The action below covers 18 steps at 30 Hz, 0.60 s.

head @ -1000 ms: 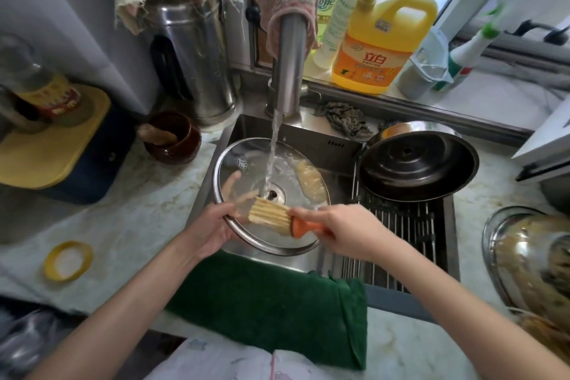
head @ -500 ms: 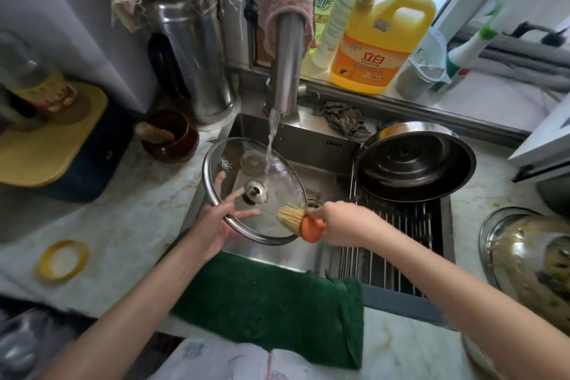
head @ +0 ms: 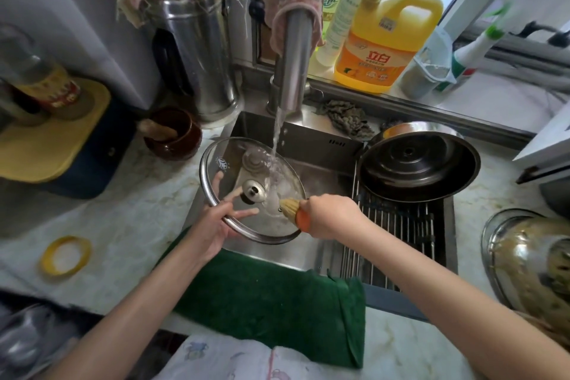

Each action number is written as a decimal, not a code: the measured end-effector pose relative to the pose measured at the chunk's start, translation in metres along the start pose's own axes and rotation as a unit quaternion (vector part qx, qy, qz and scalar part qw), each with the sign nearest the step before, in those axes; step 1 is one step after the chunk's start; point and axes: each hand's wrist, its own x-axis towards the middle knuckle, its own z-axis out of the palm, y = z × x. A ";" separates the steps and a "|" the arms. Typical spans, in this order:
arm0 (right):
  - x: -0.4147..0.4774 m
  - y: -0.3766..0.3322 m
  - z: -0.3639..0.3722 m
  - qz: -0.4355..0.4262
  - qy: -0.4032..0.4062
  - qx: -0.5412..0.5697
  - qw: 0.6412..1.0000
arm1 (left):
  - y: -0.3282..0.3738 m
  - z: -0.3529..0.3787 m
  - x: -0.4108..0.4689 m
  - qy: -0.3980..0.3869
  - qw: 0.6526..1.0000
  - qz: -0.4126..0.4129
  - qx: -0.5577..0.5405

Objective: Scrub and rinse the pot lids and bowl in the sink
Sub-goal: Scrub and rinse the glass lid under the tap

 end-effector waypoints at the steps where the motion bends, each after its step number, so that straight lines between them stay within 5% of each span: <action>1: -0.005 0.000 0.000 0.007 -0.021 -0.009 1.000 | -0.001 -0.001 -0.001 -0.002 1.000 0.002 0.009; 6: 0.013 0.000 -0.002 0.067 0.100 0.059 0.991 | -0.004 -0.001 -0.007 -0.039 0.999 -0.018 0.002; 10: 0.017 -0.019 0.003 -0.001 0.167 0.130 0.977 | -0.002 0.003 -0.004 -0.044 0.999 -0.024 -0.008; 14: -0.009 -0.006 0.008 -0.119 0.089 0.134 0.980 | 0.004 -0.010 -0.004 -0.041 0.999 -0.021 0.012; 18: -0.010 0.028 0.012 0.004 0.047 0.143 0.989 | 0.003 -0.018 -0.012 -0.064 0.998 -0.028 -0.007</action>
